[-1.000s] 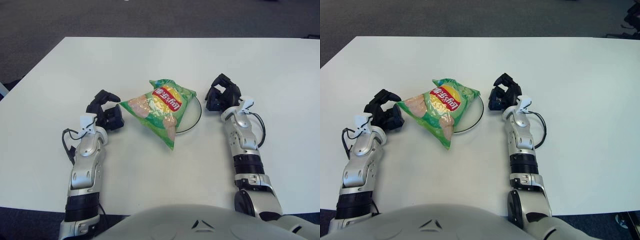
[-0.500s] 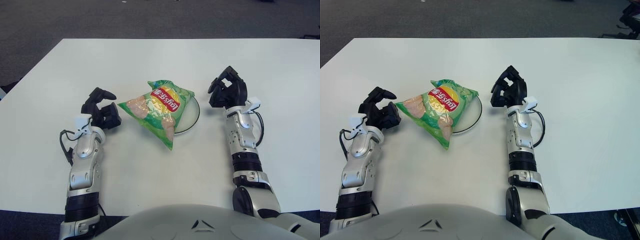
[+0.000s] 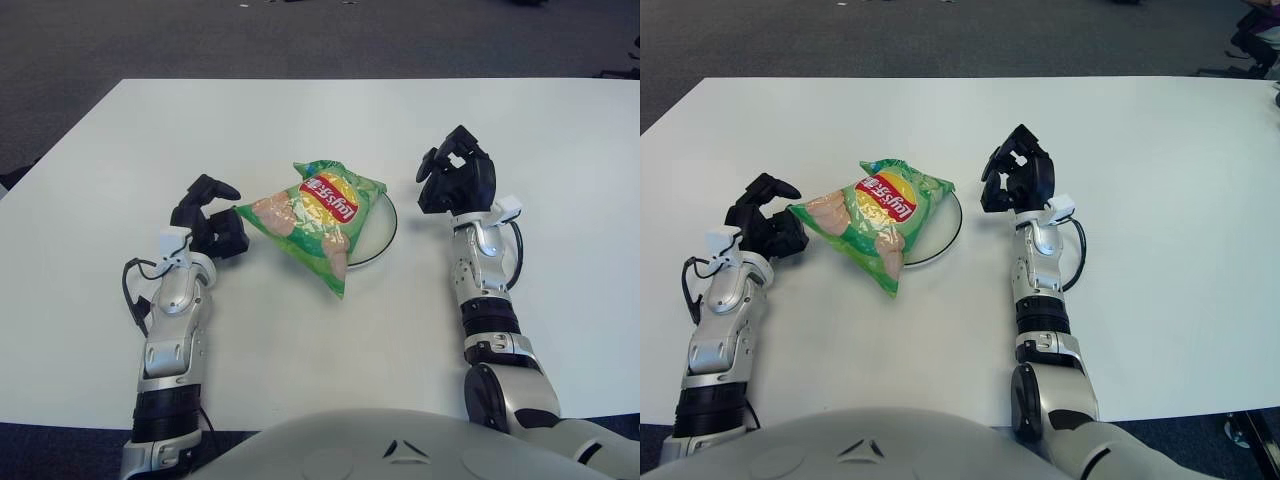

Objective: Put the snack into the plate.

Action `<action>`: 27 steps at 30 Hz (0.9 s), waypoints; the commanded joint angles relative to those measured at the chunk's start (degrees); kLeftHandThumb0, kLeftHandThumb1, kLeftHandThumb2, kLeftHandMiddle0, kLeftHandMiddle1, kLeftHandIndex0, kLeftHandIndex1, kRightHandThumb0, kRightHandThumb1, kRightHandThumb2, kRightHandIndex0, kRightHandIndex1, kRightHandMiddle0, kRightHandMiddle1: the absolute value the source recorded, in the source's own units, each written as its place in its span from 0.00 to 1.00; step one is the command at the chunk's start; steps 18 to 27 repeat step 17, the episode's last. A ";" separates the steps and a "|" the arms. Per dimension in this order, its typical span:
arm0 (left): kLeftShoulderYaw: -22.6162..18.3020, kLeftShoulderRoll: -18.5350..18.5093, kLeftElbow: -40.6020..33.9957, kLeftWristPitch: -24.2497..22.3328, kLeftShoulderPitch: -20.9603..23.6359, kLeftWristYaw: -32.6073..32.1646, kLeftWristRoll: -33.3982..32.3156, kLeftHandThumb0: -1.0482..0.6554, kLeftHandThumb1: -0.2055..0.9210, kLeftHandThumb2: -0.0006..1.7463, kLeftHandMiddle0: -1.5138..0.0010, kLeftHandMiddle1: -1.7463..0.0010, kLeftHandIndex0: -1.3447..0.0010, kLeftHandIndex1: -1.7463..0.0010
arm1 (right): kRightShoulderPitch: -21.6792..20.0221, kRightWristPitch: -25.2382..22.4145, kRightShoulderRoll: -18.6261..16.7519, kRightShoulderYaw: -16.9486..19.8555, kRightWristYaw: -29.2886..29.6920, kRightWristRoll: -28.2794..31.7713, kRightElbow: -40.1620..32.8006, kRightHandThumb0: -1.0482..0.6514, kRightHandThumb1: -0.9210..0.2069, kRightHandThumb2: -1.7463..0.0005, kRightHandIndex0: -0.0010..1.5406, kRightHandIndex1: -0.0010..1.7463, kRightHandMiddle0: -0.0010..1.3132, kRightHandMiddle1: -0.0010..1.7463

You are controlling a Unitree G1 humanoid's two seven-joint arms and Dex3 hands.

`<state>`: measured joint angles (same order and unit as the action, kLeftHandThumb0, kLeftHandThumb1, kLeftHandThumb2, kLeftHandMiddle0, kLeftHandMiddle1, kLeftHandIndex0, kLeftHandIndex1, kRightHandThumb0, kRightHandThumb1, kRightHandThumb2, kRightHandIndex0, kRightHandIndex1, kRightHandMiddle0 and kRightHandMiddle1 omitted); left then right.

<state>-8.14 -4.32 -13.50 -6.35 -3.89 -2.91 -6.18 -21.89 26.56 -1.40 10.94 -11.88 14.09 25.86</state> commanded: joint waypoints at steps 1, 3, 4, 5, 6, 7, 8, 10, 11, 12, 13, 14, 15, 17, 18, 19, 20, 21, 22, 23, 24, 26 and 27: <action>1.04 2.67 2.27 -0.17 -1.75 -0.57 -0.08 0.32 0.43 0.78 0.11 0.00 0.52 0.00 | 7.19 0.00 -2.93 -0.09 -0.57 1.24 4.30 0.61 0.88 0.00 0.58 0.98 0.53 1.00; 1.12 3.36 2.84 1.14 -1.89 -0.57 -0.51 0.32 0.42 0.79 0.11 0.00 0.51 0.00 | 7.36 -0.66 -2.97 0.01 -1.13 1.97 3.86 0.61 0.88 0.00 0.57 0.99 0.53 1.00; 1.14 3.60 3.06 1.64 -1.94 -0.56 -0.65 0.32 0.42 0.79 0.11 0.00 0.51 0.00 | 7.41 -0.86 -2.99 0.06 -1.35 2.26 3.73 0.61 0.88 0.00 0.57 0.99 0.53 1.00; 1.14 3.70 3.16 1.89 -1.96 -0.55 -0.72 0.32 0.42 0.79 0.12 0.00 0.51 0.00 | 7.43 -0.93 -2.99 0.09 -1.47 2.42 3.68 0.61 0.87 0.00 0.57 0.99 0.53 1.00; 1.13 4.00 3.43 2.76 -2.03 -0.44 -0.96 0.32 0.42 0.79 0.12 0.00 0.51 0.00 | 7.49 -1.14 -3.01 0.18 -1.73 2.82 3.52 0.61 0.87 0.00 0.57 0.99 0.53 1.00; 1.11 4.19 3.61 3.36 -2.07 -0.35 -1.11 0.32 0.42 0.79 0.12 0.00 0.51 0.00 | 7.52 -1.28 -3.03 0.24 -1.91 3.06 3.42 0.61 0.87 0.00 0.57 1.00 0.53 1.00; 0.96 4.60 3.99 4.57 -2.10 -0.09 -1.62 0.32 0.42 0.79 0.13 0.00 0.51 0.00 | 7.58 -1.55 -3.12 0.34 -2.16 3.47 3.21 0.61 0.87 0.00 0.57 1.00 0.53 1.00; 0.77 5.43 4.72 6.96 -2.17 0.29 -2.48 0.33 0.43 0.78 0.13 0.00 0.52 0.00 | 7.75 -1.99 -3.24 0.48 -2.61 4.15 2.76 0.61 0.88 0.00 0.57 1.00 0.54 0.99; 0.74 5.68 5.04 7.93 -2.19 0.44 -2.83 0.33 0.44 0.78 0.14 0.00 0.53 0.00 | 7.81 -2.11 -3.25 0.48 -2.78 4.36 2.62 0.61 0.88 0.00 0.57 1.00 0.54 0.99; 0.77 5.76 5.27 8.53 -2.21 0.50 -3.03 0.33 0.44 0.77 0.14 0.00 0.53 0.00 | 7.86 -2.18 -3.24 0.47 -2.88 4.46 2.53 0.61 0.88 0.00 0.57 1.00 0.55 0.98; 0.84 5.94 5.55 9.48 -2.27 0.71 -3.39 0.33 0.44 0.77 0.14 0.00 0.53 0.00 | 7.96 -2.19 -3.16 0.41 -3.12 4.56 2.38 0.61 0.88 0.00 0.57 1.00 0.55 0.98; 0.92 6.05 5.79 10.23 -2.31 0.85 -3.67 0.33 0.44 0.77 0.15 0.00 0.53 0.00 | 8.03 -2.20 -3.10 0.37 -3.29 4.62 2.26 0.61 0.88 0.00 0.57 1.00 0.55 0.98; 0.95 6.21 6.09 11.14 -2.34 1.08 -4.02 0.33 0.45 0.77 0.15 0.00 0.53 0.00 | 8.11 -2.14 -3.04 0.28 -3.56 4.62 2.17 0.61 0.88 0.00 0.57 1.00 0.55 0.98; 1.09 6.49 6.61 12.73 -2.41 1.33 -4.35 0.33 0.45 0.77 0.16 0.00 0.54 0.00 | 8.24 -2.08 -2.88 0.19 -4.04 4.61 2.02 0.61 0.88 0.00 0.57 1.00 0.56 0.98; 1.09 6.49 6.61 12.73 -2.41 1.33 -4.35 0.33 0.45 0.77 0.16 0.00 0.54 0.00 | 8.24 -2.08 -2.88 0.19 -4.04 4.61 2.02 0.61 0.88 0.00 0.57 1.00 0.56 0.98; 1.09 6.49 6.61 12.73 -2.41 1.33 -4.35 0.33 0.45 0.77 0.16 0.00 0.54 0.00 | 8.24 -2.08 -2.88 0.19 -4.04 4.61 2.02 0.61 0.88 0.00 0.57 1.00 0.56 0.98; 1.09 6.49 6.61 12.73 -2.41 1.33 -4.35 0.33 0.45 0.77 0.16 0.00 0.54 0.00 | 8.24 -2.08 -2.88 0.19 -4.04 4.61 2.02 0.61 0.88 0.00 0.57 1.00 0.56 0.98; 1.09 6.49 6.61 12.73 -2.41 1.33 -4.35 0.33 0.45 0.77 0.16 0.00 0.54 0.00 | 8.24 -2.08 -2.88 0.19 -4.04 4.61 2.02 0.61 0.88 0.00 0.57 1.00 0.56 0.98; 1.09 6.49 6.61 12.73 -2.41 1.33 -4.35 0.33 0.45 0.77 0.16 0.00 0.54 0.00 | 8.24 -2.08 -2.88 0.19 -4.04 4.61 2.02 0.61 0.88 0.00 0.57 1.00 0.56 0.98; 1.09 6.49 6.61 12.73 -2.41 1.33 -4.35 0.33 0.45 0.77 0.16 0.00 0.54 0.00 | 8.24 -2.08 -2.88 0.19 -4.04 4.61 2.02 0.61 0.88 0.00 0.57 1.00 0.56 0.98; 1.09 6.49 6.61 12.73 -2.41 1.33 -4.35 0.33 0.45 0.77 0.16 0.00 0.54 0.00 | 8.24 -2.08 -2.88 0.19 -4.04 4.61 2.02 0.61 0.88 0.00 0.57 1.00 0.56 0.98; 1.09 6.49 6.61 12.73 -2.41 1.33 -4.35 0.33 0.45 0.77 0.16 0.00 0.54 0.00 | 8.24 -2.08 -2.88 0.19 -4.04 4.61 2.02 0.61 0.88 0.00 0.57 1.00 0.56 0.98; 1.09 6.49 6.61 12.73 -2.41 1.33 -4.35 0.33 0.45 0.77 0.16 0.00 0.54 0.00 | 8.24 -2.08 -2.88 0.19 -4.04 4.61 2.02 0.61 0.88 0.00 0.57 1.00 0.56 0.98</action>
